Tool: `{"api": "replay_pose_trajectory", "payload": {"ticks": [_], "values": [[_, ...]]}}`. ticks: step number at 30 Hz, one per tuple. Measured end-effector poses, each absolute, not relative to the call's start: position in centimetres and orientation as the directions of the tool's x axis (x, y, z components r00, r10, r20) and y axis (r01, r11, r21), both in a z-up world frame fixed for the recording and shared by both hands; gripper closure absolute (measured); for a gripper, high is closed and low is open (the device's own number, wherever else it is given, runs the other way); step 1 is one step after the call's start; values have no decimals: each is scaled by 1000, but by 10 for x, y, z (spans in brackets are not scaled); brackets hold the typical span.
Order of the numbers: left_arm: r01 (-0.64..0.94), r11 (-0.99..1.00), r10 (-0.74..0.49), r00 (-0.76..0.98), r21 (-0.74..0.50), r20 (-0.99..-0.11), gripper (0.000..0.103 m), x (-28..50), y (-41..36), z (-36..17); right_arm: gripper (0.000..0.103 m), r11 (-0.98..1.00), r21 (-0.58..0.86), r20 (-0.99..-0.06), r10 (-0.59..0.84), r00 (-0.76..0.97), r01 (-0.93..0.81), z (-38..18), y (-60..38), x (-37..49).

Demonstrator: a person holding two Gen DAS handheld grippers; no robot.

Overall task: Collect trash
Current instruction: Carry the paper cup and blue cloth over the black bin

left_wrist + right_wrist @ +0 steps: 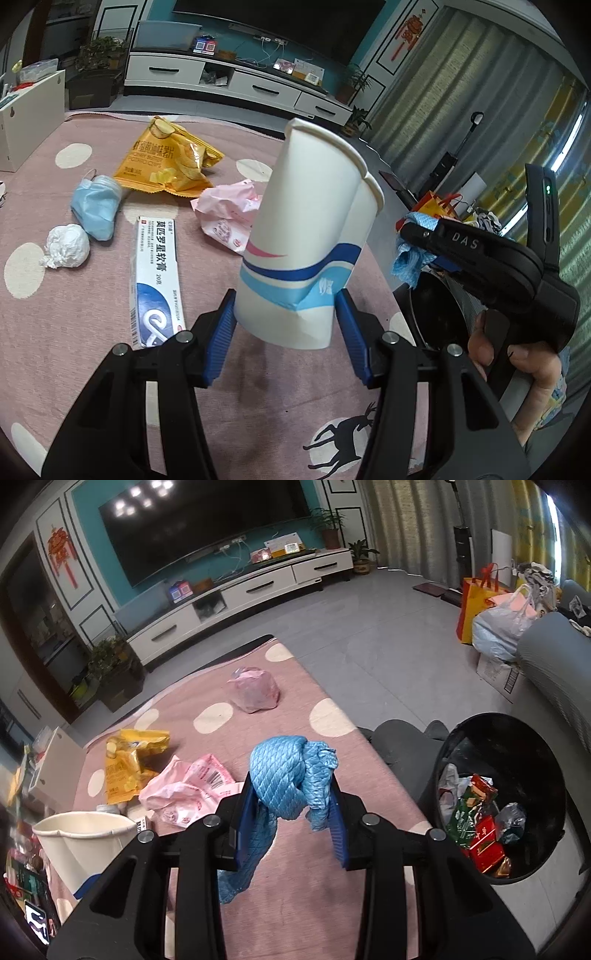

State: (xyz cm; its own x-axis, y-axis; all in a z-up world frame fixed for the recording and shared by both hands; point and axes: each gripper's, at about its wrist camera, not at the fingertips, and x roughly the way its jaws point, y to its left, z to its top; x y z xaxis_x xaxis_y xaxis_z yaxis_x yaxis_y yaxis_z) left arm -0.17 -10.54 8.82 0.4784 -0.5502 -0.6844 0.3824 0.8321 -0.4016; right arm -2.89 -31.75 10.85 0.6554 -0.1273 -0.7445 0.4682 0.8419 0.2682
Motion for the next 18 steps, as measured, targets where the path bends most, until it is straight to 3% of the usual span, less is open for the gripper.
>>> {"api": "replay_pose_trajectory", "payload": {"ticks": [18], "values": [[433, 818, -557, 432, -378, -709, 48, -11, -147, 76, 67, 780, 221, -728, -267, 631, 585, 115, -355, -54]]}}
